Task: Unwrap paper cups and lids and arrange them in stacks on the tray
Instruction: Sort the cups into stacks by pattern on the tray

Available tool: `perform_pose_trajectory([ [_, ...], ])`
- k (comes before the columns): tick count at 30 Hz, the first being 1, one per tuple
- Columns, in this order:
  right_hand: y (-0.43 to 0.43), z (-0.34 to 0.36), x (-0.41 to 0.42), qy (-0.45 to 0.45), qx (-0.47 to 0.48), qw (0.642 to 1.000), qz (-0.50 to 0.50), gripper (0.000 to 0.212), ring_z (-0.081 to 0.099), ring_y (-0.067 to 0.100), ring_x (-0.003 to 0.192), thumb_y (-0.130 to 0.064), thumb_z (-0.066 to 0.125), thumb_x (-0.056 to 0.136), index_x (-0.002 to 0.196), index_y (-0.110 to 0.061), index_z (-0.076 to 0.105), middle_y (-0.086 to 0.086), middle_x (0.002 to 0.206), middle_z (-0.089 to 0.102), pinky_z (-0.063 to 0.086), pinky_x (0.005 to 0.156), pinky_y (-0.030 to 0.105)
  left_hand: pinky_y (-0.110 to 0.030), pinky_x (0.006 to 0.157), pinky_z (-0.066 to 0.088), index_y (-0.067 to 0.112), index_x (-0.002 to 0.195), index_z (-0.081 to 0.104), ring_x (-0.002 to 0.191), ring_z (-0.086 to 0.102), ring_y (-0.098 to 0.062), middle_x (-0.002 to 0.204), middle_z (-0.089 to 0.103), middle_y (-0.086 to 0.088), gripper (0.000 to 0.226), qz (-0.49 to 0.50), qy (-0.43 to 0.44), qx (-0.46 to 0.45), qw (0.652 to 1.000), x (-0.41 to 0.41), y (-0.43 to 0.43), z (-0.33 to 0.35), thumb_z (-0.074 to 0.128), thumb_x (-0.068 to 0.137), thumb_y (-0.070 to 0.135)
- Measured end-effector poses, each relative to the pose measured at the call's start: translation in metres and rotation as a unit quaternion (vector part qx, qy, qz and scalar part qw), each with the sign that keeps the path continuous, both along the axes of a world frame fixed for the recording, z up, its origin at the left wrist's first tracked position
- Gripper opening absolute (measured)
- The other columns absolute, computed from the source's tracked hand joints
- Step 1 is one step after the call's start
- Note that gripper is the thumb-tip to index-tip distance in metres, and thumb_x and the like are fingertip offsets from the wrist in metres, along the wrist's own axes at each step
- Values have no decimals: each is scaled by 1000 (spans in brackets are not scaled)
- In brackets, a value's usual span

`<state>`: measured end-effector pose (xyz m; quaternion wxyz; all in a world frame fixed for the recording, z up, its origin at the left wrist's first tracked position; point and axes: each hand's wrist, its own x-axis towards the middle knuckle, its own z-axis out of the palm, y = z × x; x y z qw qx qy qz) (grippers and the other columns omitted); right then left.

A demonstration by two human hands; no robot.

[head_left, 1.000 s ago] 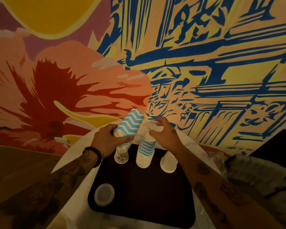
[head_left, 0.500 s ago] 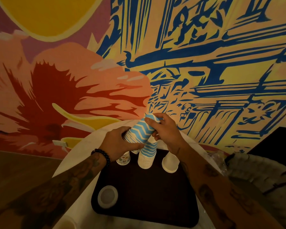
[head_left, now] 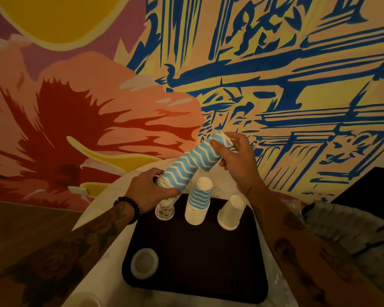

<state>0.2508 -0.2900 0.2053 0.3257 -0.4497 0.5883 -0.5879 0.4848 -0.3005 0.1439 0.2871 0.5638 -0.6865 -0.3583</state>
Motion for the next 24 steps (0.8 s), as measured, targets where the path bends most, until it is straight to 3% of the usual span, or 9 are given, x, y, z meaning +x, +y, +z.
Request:
perform_pose_trajectory([
  [4, 0, -10, -2, 107, -21, 994, 5, 46, 65, 10, 87, -32, 83, 82, 118, -24, 56, -14, 106, 66, 56, 71, 26, -28, 72, 52, 24, 107, 64, 83, 65, -9, 97, 70, 6, 81, 37, 16, 26, 999, 7, -2, -4, 75, 42, 71],
  [7, 2, -23, 0, 171, -13, 985, 21, 52, 62, 10, 98, -29, 83, 82, 123, -21, 53, -12, 106, 63, 53, 80, 22, -30, 75, 51, 22, 109, 62, 81, 63, -8, 97, 69, 4, 58, 54, 2, 22, 998, 10, -3, -7, 88, 64, 50],
  [10, 3, -32, -1, 199, -14, 980, 27, 56, 61, 11, 105, -30, 84, 81, 127, -19, 53, -7, 114, 62, 51, 83, 19, -27, 72, 48, 23, 107, 61, 80, 62, -8, 97, 67, 4, 51, 75, 6, 19, 997, 11, -5, -9, 87, 69, 45],
  [18, 11, -65, 1, 264, 87, 959, 61, 57, 63, 19, 104, -35, 84, 79, 124, -21, 51, -5, 110, 63, 55, 92, 44, -27, 74, 50, 22, 110, 62, 83, 64, -8, 100, 69, 2, 54, 76, 34, 23, 996, 9, -5, -9, 88, 68, 43],
  [22, 14, -72, -1, 267, 137, 951, 78, 70, 56, 24, 122, -35, 83, 80, 138, -18, 48, 4, 134, 59, 49, 100, 40, -25, 73, 48, 22, 114, 60, 82, 62, -6, 100, 67, 3, 58, 67, 39, 15, 997, 7, -2, -5, 88, 68, 43],
  [24, 13, -68, -2, 268, 134, 952, 60, 64, 53, 21, 125, -37, 78, 85, 139, -19, 49, 1, 137, 57, 46, 100, 35, -25, 74, 49, 22, 116, 60, 84, 63, -6, 102, 68, 3, 61, 62, 38, 9, 997, 6, -1, -5, 88, 66, 45],
])
